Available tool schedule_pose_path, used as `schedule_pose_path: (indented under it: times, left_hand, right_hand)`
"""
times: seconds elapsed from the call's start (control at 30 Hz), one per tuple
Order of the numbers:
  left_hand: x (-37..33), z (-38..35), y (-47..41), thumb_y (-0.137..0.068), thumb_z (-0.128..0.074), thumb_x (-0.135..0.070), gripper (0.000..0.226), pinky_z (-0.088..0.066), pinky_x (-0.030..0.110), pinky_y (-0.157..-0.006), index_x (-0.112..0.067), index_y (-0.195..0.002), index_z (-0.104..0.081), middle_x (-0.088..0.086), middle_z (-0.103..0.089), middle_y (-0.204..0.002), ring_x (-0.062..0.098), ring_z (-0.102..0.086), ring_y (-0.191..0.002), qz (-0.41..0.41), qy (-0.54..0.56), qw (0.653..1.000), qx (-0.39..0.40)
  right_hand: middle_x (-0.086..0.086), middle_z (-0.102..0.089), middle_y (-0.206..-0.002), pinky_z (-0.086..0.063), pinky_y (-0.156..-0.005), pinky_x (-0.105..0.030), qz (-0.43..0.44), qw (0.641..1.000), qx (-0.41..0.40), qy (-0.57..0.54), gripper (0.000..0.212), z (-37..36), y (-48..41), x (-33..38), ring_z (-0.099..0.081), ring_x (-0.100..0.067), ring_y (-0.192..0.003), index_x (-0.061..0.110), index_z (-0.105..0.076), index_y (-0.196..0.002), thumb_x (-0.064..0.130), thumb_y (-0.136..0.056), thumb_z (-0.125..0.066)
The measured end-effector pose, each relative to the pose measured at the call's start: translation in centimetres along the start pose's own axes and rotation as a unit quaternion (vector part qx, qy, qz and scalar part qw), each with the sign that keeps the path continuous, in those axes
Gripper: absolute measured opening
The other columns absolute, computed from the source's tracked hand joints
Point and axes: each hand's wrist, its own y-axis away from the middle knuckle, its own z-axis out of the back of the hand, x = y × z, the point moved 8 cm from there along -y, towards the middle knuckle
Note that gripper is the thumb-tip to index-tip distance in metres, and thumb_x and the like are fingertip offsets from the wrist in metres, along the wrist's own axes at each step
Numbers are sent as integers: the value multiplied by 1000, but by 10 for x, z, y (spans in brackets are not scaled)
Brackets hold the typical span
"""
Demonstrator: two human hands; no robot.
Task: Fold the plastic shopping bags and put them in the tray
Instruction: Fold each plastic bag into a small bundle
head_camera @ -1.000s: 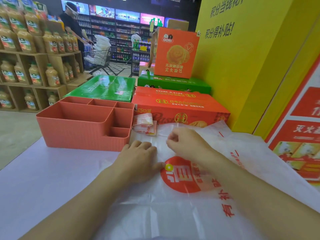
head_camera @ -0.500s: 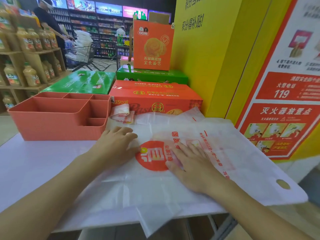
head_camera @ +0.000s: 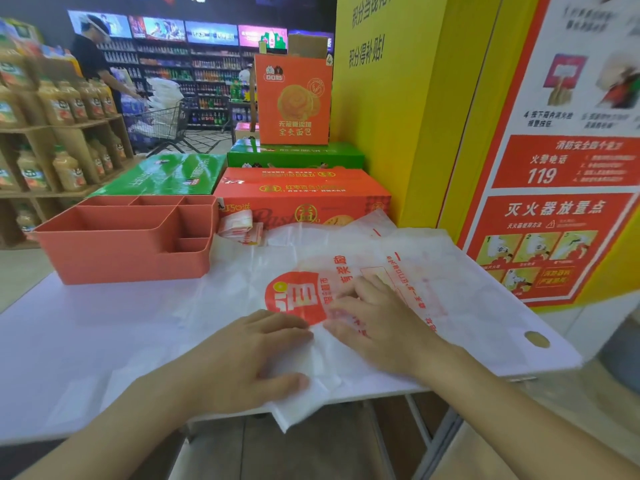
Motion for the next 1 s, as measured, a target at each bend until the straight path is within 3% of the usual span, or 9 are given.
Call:
schedule_pose_path:
  times: [0.1, 0.17, 0.23, 0.33, 0.5, 0.7, 0.9, 1.0]
  left_hand:
    - [0, -3, 3, -92, -46, -69, 62, -11, 4, -107, -42, -147, -41, -30, -32, -151, -10, -24, -137, 11, -1, 1000, 3]
    - [2, -4, 5, -92, -45, -70, 63, -12, 6, -110, -42, -148, -40, -30, -31, -152, -11, -22, -138, 20, 9, 1000, 7]
    - [3, -5, 7, -92, -44, -71, 63, -19, 15, -115, -43, -148, -41, -31, -32, -152, -12, -22, -138, 25, 15, 1000, 7]
    - [2, -4, 6, -91, -45, -72, 63, -18, 11, -113, -44, -147, -41, -33, -33, -151, -15, -23, -137, 33, 19, 999, 0]
    - [3, -1, 10, -90, -45, -70, 66, -17, 6, -108, -42, -150, -38, -31, -35, -152, -11, -28, -140, 56, -10, 998, -13]
    - [7, 4, 24, -83, -20, -62, 75, -31, 21, -115, -43, -155, -24, -27, -27, -158, -2, -33, -143, 82, -40, 996, 2]
    - [11, 16, 23, -85, -6, -56, 73, -44, 25, -106, -42, -145, -45, -22, -53, -144, 7, -56, -126, 93, -49, 994, -19]
    - [13, 27, 20, -99, -26, -45, 47, -48, 22, -92, -44, -136, -55, -20, -64, -130, 9, -64, -113, 92, -57, 993, -35]
  right_hand:
    - [24, -32, -148, -19, -116, -29, 8, 993, 114, 9, 56, -9, 21, -2, -18, -1, -141, 40, -45, -147, 65, -97, -43]
    - [27, -17, -157, -14, -120, -32, -5, 988, 154, 24, 67, -11, 33, -7, -5, 2, -147, 42, -30, -155, 69, -95, -41]
    - [29, -12, -159, -13, -122, -35, -19, 986, 164, 33, 70, -7, 41, -14, -1, 4, -146, 43, -28, -155, 71, -93, -43]
    - [28, -15, -157, -14, -121, -34, -17, 988, 146, 43, 69, -1, 49, -21, -4, 4, -145, 44, -34, -153, 73, -91, -46]
    - [26, -36, -139, -19, -108, -15, 16, 997, 62, 50, 54, 9, 55, -17, -24, 4, -135, 42, -53, -140, 66, -92, -53]
    - [24, -43, -136, -25, -106, -14, 10, 996, 64, 60, 57, 10, 58, -17, -32, 4, -129, 40, -55, -139, 69, -94, -39]
    - [27, -41, -150, -20, -112, -15, -16, 991, 102, 81, 59, 16, 60, -18, -33, 5, -139, 40, -43, -149, 66, -97, -37]
    - [27, -48, -146, -33, -115, -20, -38, 993, 94, 68, 44, 28, 59, -28, -43, 4, -135, 43, -48, -146, 50, -102, -47]
